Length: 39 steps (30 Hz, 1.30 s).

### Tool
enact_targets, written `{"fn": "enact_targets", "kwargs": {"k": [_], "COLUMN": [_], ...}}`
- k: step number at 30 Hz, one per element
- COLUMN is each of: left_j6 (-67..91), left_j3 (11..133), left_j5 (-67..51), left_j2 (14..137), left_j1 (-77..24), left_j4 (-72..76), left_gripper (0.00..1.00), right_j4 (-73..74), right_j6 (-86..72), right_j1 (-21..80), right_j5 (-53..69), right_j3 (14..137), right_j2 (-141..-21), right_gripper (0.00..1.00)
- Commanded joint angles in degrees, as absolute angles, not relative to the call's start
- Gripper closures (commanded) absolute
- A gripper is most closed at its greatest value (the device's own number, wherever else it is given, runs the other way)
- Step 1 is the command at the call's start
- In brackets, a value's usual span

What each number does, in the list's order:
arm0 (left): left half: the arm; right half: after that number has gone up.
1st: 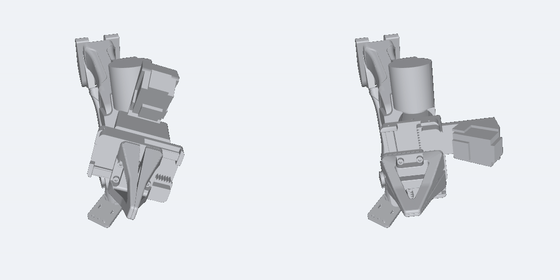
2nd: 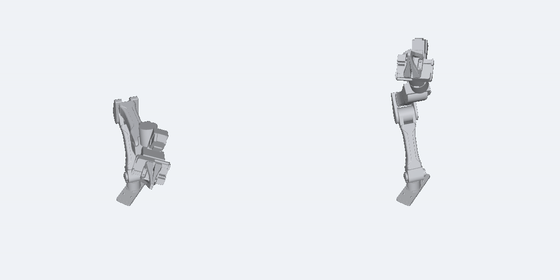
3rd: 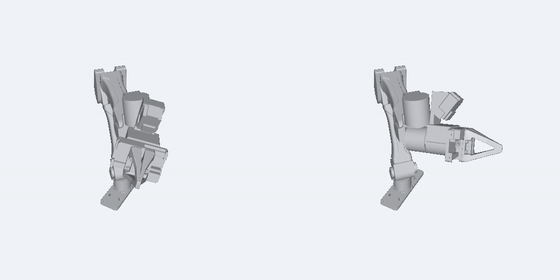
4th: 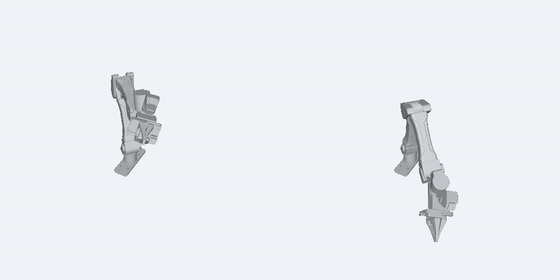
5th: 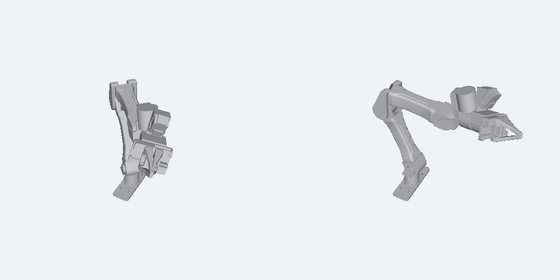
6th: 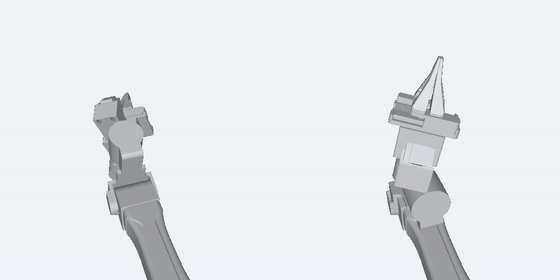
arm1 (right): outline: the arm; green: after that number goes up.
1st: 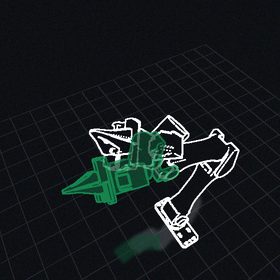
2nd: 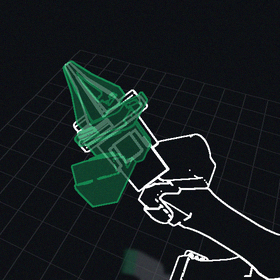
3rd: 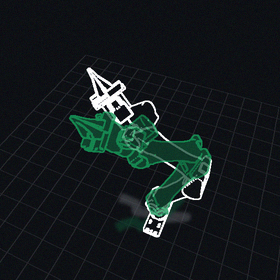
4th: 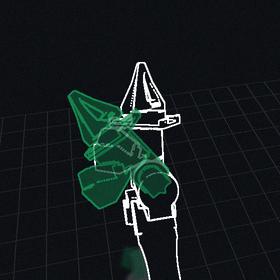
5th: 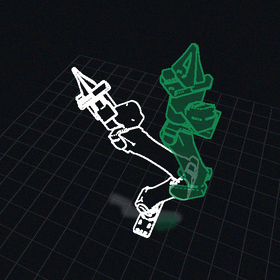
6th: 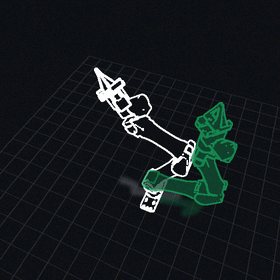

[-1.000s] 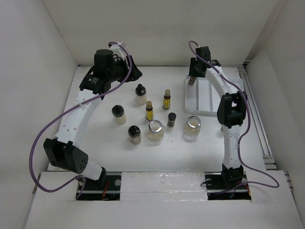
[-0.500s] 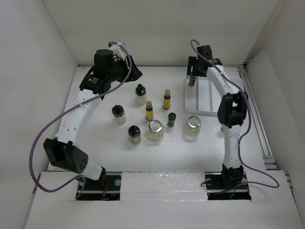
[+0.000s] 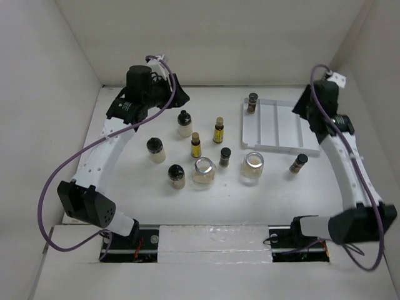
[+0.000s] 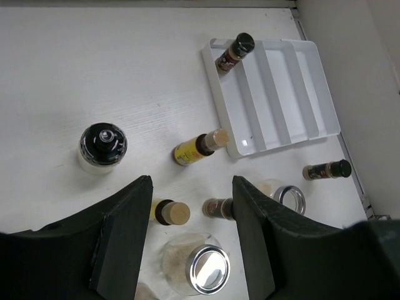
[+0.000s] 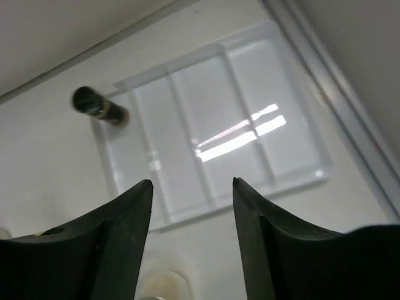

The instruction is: Organize the condiment bottles

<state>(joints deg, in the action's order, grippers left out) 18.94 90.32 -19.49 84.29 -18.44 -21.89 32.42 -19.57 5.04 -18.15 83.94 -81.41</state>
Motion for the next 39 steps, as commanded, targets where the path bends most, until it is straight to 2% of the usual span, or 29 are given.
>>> {"fn": "enact_targets", "kwargs": {"k": [1,2,3,4,7,18,22,26,32,39], "left_j6": [17.8,17.2,17.2,17.2,17.2,18.3,18.3,18.3,18.3,17.8], "left_j3": [89.4,89.4,88.9,88.9,87.5,84.5,83.4,82.9,81.8,81.8], "left_j5": [-17.2,-16.4,-15.6,-15.6,-16.1,-19.0,-18.4,-18.4,-17.8,-17.8], "left_j2": [81.5,81.5,81.5,81.5,81.5,79.3,78.8,78.2,78.2,78.2], "left_j1": [-21.3,-22.1,-22.8,-23.9,-24.5,-24.5,-24.5,-24.5,-24.5,-24.5], "left_j4": [-21.2,-21.2,-21.9,-21.9,-21.9,-20.3,-20.3,-20.3,-20.3,-20.3], "left_gripper": [0.50,0.50,0.50,0.50,0.50,0.50,0.50,0.50,0.50,0.50], "right_j4": [35.0,36.1,37.2,38.0,38.1,37.7,37.1,37.1,36.6,38.9], "right_j6": [-26.4,-27.9,-27.9,-27.9,-26.8,-23.2,-23.2,-23.2,-23.2,-22.7], "right_j1": [1.7,0.0,-1.8,-6.2,-10.8,-8.8,-8.8,-8.8,-7.7,6.8], "right_j5": [-27.5,-27.0,-25.7,-20.6,-10.1,-7.2,-7.9,-7.9,-9.8,-14.4], "right_j3": [70.8,66.2,64.4,62.9,58.6,57.0,54.5,53.2,54.0,72.5], "right_j2": [-70.9,-66.8,-65.7,-65.0,-66.1,-70.3,-71.7,-73.7,-73.9,-72.9], "right_gripper": [0.38,0.29,0.25,0.23,0.19,0.19,0.24,0.36,0.68,0.68]}}
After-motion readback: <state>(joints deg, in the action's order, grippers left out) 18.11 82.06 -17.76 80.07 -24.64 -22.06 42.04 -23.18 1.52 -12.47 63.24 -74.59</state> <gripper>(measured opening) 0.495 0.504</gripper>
